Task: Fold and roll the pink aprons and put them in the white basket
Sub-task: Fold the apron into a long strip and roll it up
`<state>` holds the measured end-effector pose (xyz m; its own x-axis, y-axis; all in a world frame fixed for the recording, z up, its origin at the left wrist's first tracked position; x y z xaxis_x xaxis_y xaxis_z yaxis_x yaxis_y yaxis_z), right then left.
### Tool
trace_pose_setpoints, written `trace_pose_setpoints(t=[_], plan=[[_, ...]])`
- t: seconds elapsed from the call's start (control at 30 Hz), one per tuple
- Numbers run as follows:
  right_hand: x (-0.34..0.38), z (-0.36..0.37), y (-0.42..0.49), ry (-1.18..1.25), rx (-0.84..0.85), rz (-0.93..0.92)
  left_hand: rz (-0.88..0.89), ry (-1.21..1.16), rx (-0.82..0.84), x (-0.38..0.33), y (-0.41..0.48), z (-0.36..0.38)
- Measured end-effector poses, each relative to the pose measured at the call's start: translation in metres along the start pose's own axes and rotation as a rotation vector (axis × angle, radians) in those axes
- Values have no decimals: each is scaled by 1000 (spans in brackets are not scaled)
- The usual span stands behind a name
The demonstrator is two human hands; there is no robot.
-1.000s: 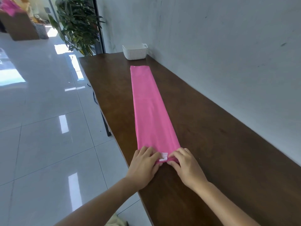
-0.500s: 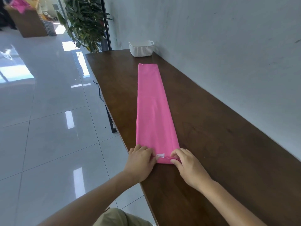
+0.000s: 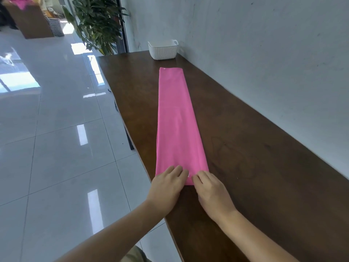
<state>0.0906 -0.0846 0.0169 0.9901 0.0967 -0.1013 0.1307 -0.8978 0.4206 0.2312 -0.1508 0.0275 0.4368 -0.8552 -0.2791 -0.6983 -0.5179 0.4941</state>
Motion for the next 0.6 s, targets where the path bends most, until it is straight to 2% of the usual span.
trace_pose_setpoints(t=[0.2, 0.43, 0.6], plan=[[-9, 3, -11, 43, -34, -49, 49, -48, 18, 14, -14, 1], [-19, 3, -20, -30, -22, -124, 33, -77, 44, 25, -22, 11], [-25, 9, -7, 101, 72, 2, -62, -99, 29, 31, -13, 12]])
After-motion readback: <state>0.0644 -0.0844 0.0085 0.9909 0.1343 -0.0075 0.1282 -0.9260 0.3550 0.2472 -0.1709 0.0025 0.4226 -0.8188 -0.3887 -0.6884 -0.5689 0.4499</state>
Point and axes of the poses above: each hand's wrist, its own y-axis towards the middle knuckle, its own z-axis out of the palm, x = y × z, the point moved 3 cm from there along y, towards the middle knuckle, and after that the axes turned 13 degrees about -y, right-handed, at the moved point
